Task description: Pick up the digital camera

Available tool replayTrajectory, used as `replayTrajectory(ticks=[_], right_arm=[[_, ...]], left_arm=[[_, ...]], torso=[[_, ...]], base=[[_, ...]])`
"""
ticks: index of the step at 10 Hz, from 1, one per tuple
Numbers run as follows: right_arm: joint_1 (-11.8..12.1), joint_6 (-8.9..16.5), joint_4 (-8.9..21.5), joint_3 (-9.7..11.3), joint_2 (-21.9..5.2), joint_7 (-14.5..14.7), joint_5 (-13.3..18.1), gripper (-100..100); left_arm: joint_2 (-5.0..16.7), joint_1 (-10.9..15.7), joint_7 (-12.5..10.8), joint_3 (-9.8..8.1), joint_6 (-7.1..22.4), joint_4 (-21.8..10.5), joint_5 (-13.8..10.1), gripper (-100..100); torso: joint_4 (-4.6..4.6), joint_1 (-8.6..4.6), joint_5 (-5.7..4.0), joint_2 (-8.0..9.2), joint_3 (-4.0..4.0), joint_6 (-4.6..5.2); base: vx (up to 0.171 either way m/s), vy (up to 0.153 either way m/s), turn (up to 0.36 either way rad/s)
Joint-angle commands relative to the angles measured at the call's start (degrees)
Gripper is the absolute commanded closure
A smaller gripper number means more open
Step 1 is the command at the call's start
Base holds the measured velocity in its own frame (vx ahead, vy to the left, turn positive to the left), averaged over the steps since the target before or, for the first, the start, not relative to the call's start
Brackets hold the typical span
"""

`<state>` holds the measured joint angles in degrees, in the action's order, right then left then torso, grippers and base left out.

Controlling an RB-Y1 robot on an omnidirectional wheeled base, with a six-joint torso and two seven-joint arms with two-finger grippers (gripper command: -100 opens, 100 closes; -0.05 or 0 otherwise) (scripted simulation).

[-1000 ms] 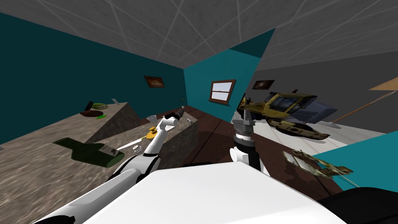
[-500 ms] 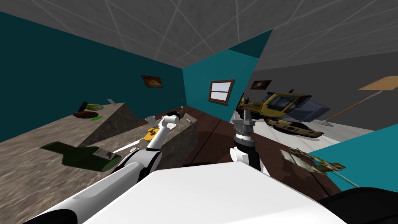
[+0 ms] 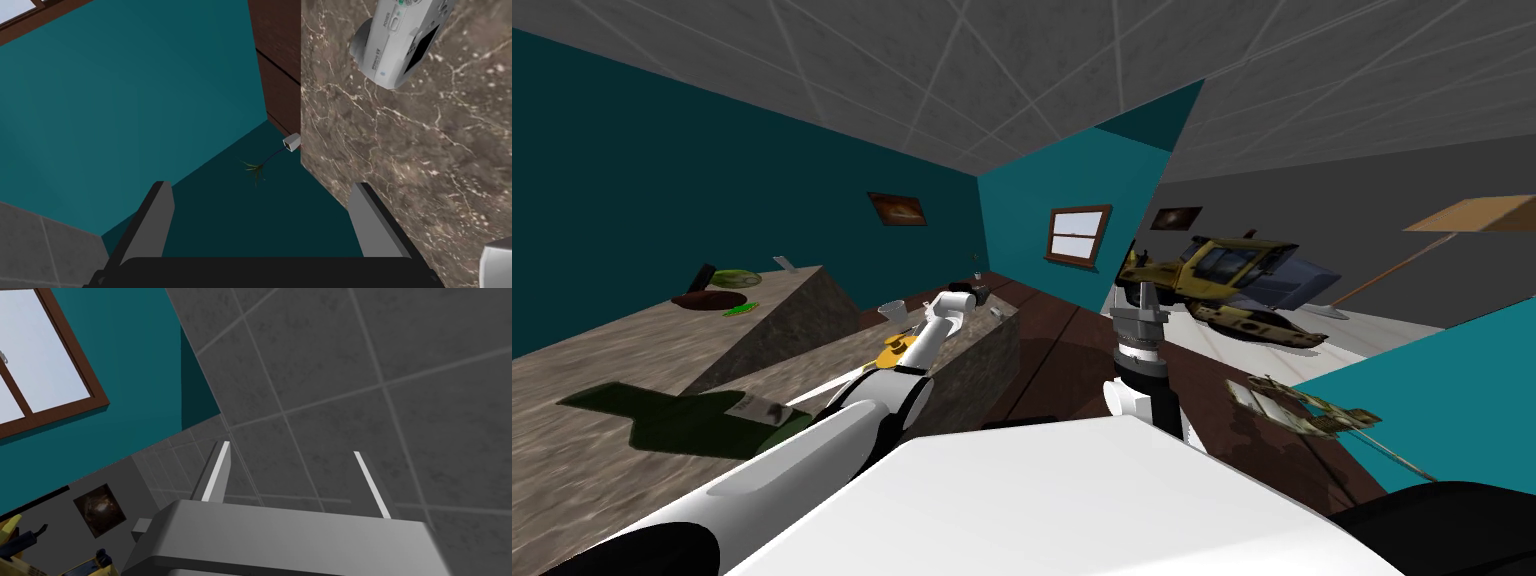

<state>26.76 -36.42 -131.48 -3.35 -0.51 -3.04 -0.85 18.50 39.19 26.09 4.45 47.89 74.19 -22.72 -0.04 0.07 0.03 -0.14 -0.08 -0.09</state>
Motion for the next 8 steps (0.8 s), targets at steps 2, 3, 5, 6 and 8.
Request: replayTrajectory(ticks=[2,3,5,6,8], right_arm=[[0.0,0.0,0.0,0.0,0.0,0.0,0.0,0],[0.0,0.0,0.0,0.0,0.0,0.0,0.0,0],[0.0,0.0,0.0,0.0,0.0,0.0,0.0,0],[0.0,0.0,0.0,0.0,0.0,0.0,0.0,0],[0.0,0.0,0.0,0.0,0.0,0.0,0.0,0]], left_arm=[[0.4,2.6,0.6,0.68,4.4,-3.5,-0.8,-100],[0.6,5.0,1.2,1.4,6.0,-5.7,-1.5,-100],[0.8,7.4,1.8,2.12,9.4,-8.5,-2.1,-100],[0.8,7.5,1.8,2.12,11.1,-10.0,-2.1,-100],[0.9,9.7,2.3,2.86,13.9,-12.3,-2.7,-100]], torso=[[0.0,-0.01,-0.01,-0.02,0.0,0.03],[0.0,0.0,0.0,-0.02,-0.01,0.0],[-0.02,0.02,0.0,-0.1,-0.06,0.0],[-0.02,0.01,-0.01,-0.13,-0.07,0.03],[-0.01,-0.01,0.0,-0.02,-0.01,-0.01]], base=[[0.025,0.01,-0.061],[0.046,0.014,-0.057],[0.05,0.017,-0.063],[0.041,0.014,-0.031],[0.024,0.006,-0.017]])
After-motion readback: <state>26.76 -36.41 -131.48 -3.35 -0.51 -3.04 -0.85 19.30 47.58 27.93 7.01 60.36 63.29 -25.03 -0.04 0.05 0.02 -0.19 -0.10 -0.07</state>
